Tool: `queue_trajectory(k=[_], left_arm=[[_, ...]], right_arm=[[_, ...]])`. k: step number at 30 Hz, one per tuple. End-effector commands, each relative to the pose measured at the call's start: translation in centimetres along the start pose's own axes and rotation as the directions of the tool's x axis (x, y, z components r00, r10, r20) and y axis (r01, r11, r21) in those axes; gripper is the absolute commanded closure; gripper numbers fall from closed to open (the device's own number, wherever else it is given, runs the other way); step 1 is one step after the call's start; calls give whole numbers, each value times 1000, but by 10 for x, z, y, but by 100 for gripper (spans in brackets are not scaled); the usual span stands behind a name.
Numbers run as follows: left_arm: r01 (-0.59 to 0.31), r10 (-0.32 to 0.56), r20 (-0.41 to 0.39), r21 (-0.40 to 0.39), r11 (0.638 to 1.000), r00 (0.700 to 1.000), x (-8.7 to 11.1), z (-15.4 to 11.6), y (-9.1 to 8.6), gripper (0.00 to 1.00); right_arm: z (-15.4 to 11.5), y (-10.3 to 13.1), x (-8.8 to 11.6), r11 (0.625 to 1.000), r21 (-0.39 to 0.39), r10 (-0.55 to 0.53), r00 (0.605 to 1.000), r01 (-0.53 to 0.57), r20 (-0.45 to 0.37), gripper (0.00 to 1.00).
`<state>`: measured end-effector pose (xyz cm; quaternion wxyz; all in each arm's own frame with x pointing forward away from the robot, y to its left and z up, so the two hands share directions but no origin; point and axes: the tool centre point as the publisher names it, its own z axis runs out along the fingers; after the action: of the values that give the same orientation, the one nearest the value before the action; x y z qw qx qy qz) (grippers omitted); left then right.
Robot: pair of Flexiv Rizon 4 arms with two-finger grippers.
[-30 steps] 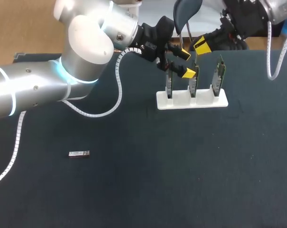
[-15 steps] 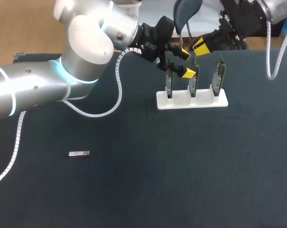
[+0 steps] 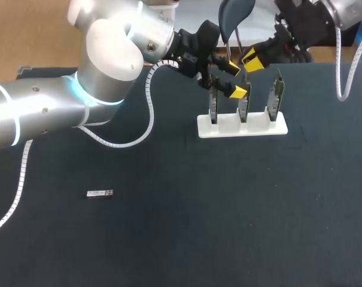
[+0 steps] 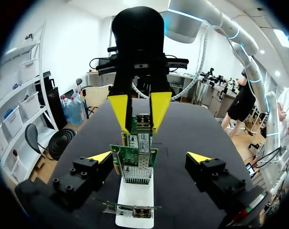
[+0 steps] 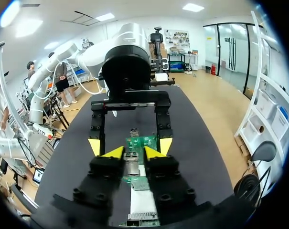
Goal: Pick up the optical module with the left hand, and insert it into the network port with the right hand.
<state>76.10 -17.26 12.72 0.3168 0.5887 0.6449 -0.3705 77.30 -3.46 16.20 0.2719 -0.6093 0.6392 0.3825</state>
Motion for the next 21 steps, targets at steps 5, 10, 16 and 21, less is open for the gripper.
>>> queue_trajectory(k=[5, 10, 16, 21], left_arm=[[1, -1, -5, 3, 1000, 1000, -1, 1, 2, 0], [1, -1, -5, 3, 1000, 1000, -1, 1, 2, 0], [1, -1, -5, 3, 1000, 1000, -1, 1, 2, 0], [1, -1, -5, 3, 1000, 1000, -1, 1, 2, 0]], right_arm=[[-3, 2, -3, 1000, 10, -3, 1000, 2, 30, 0], [-8, 4, -9, 1000, 6, -11, 998, 10, 62, 0], [-15, 6, -18, 1000, -1, -28, 995, 28, 98, 0], [-16, 9, -22, 998, -6, -54, 994, 54, 99, 100]])
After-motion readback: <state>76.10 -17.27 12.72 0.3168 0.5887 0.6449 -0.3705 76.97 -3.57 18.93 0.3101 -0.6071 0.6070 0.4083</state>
